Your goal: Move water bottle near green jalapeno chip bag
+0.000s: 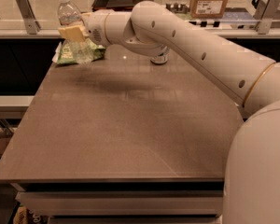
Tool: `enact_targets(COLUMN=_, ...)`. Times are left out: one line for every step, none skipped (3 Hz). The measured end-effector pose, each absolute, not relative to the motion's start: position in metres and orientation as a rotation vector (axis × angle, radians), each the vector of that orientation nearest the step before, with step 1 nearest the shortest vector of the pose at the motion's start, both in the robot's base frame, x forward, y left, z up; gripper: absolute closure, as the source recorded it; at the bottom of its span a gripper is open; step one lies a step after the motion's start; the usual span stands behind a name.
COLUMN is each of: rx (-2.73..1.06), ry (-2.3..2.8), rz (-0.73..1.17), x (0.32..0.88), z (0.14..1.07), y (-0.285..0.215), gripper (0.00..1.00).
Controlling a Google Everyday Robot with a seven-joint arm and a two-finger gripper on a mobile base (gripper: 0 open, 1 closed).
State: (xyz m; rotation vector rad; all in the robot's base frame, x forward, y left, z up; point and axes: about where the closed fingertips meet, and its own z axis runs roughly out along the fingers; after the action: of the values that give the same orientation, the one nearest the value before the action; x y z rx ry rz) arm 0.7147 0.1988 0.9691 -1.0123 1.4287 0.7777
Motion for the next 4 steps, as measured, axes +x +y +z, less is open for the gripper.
enact_targets(rx=-0.994, ry=1.431, rz=0.788, x=0.722, z=0.957, y=0.201, gripper=1.0)
enact_targets(rx=-0.968, ry=1.409, rz=0.824, x=0.727, z=0.948, y=0.206, gripper=1.0)
enact_targets(rx=-0.932, ry=1.384, rz=0.86, x=0.729, z=0.94, y=0.212, gripper=1.0)
enact_targets(rx=-0.914, ry=1.38, rz=0.861, x=0.724, z=0.933, y=0.213, gripper=1.0)
